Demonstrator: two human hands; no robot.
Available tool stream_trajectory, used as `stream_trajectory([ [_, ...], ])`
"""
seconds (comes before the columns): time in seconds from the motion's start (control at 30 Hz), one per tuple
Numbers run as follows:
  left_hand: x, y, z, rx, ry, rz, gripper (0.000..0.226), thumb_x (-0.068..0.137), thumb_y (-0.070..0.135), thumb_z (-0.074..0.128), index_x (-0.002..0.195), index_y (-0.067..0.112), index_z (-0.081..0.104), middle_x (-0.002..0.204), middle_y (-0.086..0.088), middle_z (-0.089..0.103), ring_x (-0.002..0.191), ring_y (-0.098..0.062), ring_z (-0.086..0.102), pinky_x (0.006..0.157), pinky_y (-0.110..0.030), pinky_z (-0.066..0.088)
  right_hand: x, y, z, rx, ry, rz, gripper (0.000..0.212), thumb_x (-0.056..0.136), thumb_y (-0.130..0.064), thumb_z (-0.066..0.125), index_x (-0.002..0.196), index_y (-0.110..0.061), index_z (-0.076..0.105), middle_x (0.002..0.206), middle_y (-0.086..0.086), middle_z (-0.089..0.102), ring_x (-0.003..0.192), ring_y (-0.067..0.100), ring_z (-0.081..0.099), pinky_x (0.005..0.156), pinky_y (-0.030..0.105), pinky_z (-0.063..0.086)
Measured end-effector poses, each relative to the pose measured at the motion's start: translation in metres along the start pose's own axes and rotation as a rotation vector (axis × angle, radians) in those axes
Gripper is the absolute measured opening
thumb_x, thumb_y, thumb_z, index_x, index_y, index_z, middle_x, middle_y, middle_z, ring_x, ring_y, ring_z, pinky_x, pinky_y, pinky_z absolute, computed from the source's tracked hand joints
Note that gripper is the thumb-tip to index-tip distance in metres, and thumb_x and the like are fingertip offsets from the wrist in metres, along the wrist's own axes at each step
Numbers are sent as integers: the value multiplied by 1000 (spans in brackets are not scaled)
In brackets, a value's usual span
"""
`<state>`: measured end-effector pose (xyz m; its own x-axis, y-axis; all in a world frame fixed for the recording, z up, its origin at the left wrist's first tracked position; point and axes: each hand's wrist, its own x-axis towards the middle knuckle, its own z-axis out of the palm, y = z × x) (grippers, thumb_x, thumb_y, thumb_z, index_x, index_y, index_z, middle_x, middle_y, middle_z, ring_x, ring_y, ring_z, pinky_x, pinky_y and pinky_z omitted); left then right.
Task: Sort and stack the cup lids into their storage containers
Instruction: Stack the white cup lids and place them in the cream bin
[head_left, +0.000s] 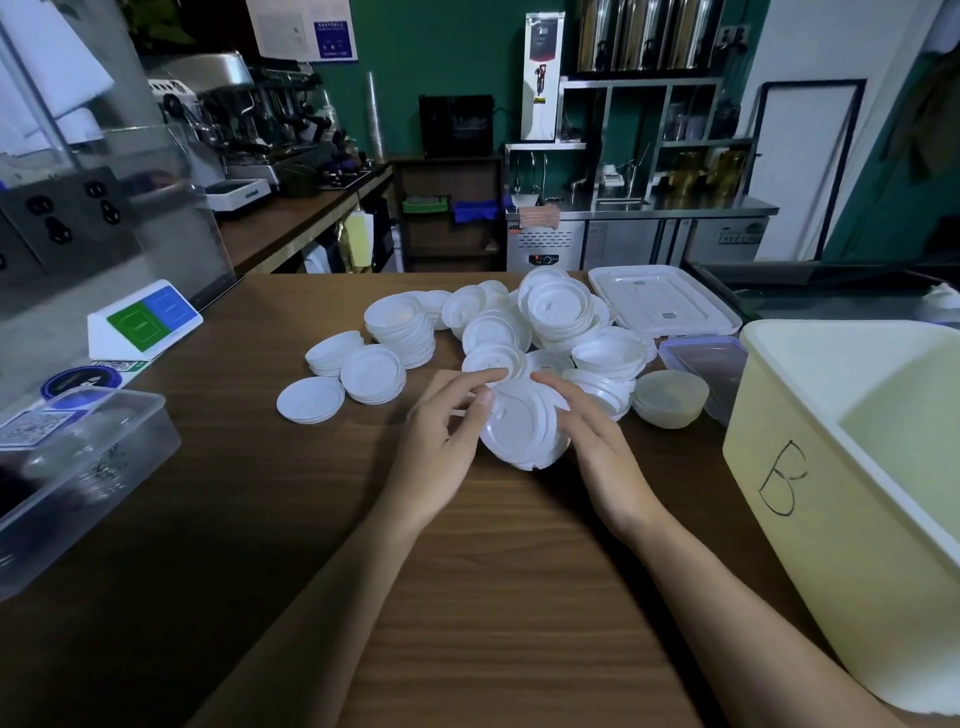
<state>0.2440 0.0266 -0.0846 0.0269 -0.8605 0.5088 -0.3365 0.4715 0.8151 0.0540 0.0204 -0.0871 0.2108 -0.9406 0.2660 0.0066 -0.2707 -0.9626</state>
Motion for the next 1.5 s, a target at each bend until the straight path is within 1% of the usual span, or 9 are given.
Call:
stream_trajectory([
  [0.17,-1,4,3,-126,96,-46,21,96,16,74,117,19,74,101,-1,73,97,-19,71,89,-30,56,2,-1,2,87,-22,75,40,104,-43,44,134,-33,69,141,-11,67,138,13,57,122,53,38],
  [0.3,-3,10,8,-106,149,-14,20,88,11,82,107,13,77,97,2,75,93,-17,72,81,-21,55,-1,-1,4,82,-11,29,38,99,-46,59,132,-29,69,135,-8,70,134,12,60,122,45,40],
  [0.4,-4,10,10,-70,164,33,18,87,12,83,105,11,80,99,5,76,91,-20,73,79,-27,59,-1,1,3,45,-7,1,40,96,-41,65,132,-25,69,132,-7,71,130,11,62,116,37,45],
  [0.57,-6,7,11,-42,53,48,27,91,18,81,118,20,79,116,11,75,111,-20,71,94,-36,59,1,3,1,70,44,-6,24,106,-22,63,128,-20,72,127,-5,74,124,11,65,103,25,46],
  [0.7,-5,7,10,-168,-101,-93,34,98,21,73,131,24,70,126,12,72,125,-7,65,104,-25,52,2,4,1,64,66,-9,25,106,-23,62,129,-22,72,128,-4,74,125,12,65,107,30,48],
  [0.97,-3,11,7,-286,-232,-246,50,90,41,72,138,32,62,128,11,71,123,-10,66,101,-36,56,1,0,3,193,99,-3,33,99,-34,61,128,-22,72,129,1,74,128,23,66,116,49,47],
  [1.1,-2,9,5,-335,-199,-301,53,92,33,76,142,33,58,131,0,69,120,-19,68,95,-39,61,-1,-3,4,197,41,8,30,102,-33,66,131,-24,70,130,0,74,128,21,66,114,44,49],
  [1.27,-2,6,3,-336,-145,-321,48,94,30,76,137,38,57,128,-10,67,116,-21,70,93,-37,61,-3,-6,4,107,0,-2,41,97,-12,72,135,-26,65,128,-9,74,120,5,68,96,18,52],
  [1.5,-1,8,0,-274,-160,-293,44,94,30,75,136,28,63,132,9,68,114,-13,71,96,-41,61,-3,-4,3,88,-1,-14,42,97,-14,73,136,-29,65,131,-7,73,125,8,67,105,27,52],
])
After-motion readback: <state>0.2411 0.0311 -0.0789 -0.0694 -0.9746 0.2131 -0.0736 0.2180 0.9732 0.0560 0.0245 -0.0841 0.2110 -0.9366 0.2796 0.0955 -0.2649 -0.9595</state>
